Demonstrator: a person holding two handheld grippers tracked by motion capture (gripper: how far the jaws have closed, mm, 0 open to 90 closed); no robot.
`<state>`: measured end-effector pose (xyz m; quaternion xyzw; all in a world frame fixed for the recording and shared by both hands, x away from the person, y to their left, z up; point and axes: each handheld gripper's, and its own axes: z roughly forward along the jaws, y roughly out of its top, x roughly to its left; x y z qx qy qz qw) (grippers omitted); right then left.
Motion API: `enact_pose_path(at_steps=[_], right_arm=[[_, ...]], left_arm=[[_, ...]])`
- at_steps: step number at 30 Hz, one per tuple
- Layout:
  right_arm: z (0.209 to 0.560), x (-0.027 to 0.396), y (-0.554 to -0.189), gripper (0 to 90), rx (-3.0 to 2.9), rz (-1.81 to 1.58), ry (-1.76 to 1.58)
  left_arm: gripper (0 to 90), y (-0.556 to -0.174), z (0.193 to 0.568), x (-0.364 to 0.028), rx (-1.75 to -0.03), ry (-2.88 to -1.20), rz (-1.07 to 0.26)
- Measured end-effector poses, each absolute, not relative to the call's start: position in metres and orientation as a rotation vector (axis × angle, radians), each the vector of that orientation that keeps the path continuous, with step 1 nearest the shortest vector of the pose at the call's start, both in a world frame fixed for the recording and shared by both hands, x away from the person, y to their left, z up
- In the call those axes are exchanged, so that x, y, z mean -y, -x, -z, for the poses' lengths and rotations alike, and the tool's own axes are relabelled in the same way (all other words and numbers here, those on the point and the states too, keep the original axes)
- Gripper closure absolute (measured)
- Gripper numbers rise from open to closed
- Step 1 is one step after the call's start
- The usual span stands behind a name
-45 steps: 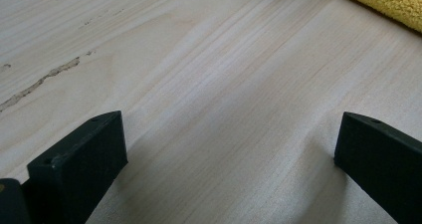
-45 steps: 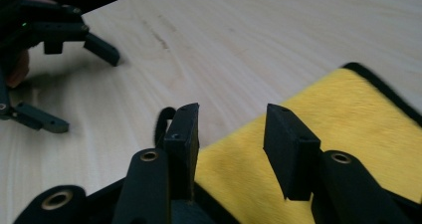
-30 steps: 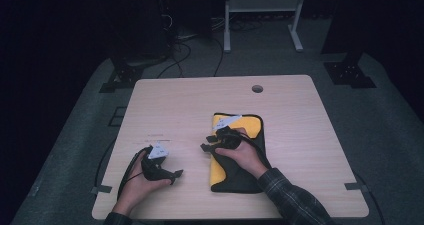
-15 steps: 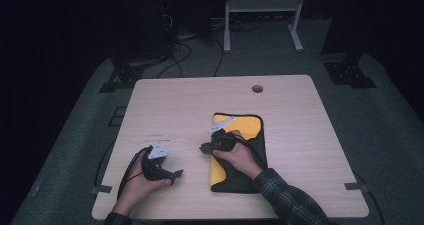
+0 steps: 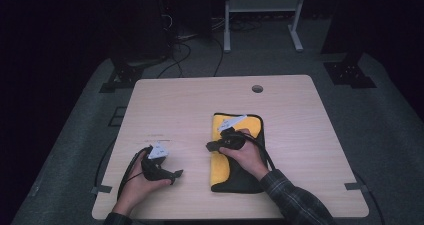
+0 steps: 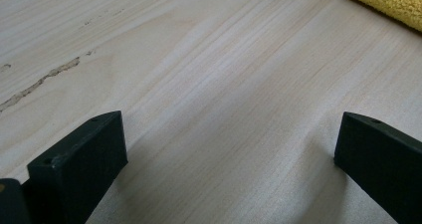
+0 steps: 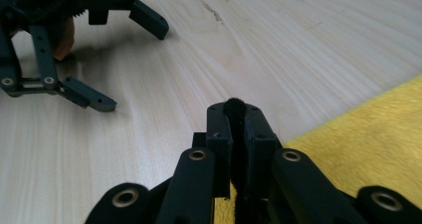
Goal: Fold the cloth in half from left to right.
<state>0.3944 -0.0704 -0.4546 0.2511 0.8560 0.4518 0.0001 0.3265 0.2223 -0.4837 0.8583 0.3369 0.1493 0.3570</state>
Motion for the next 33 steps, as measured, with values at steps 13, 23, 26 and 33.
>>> enact_pose_path(at_steps=[13,23,26,33], right_arm=[[0.441,0.108,-0.371,83.3,-2.649,-1.438,-0.815],[0.437,0.141,-0.350,83.3,-2.632,-1.424,-0.849],[0.436,0.149,-0.344,83.3,-2.624,-1.423,-0.845],[0.436,0.169,-0.329,83.3,-2.615,-1.403,-0.850]], left_arm=[[0.0,-0.326,0.484,-0.222,-0.873,-2.215,-0.383],[0.0,-0.326,0.483,-0.222,-0.872,-2.218,-0.383],[0.0,-0.326,0.483,-0.222,-0.872,-2.218,-0.383],[0.0,-0.326,0.483,-0.222,-0.872,-2.218,-0.383]])
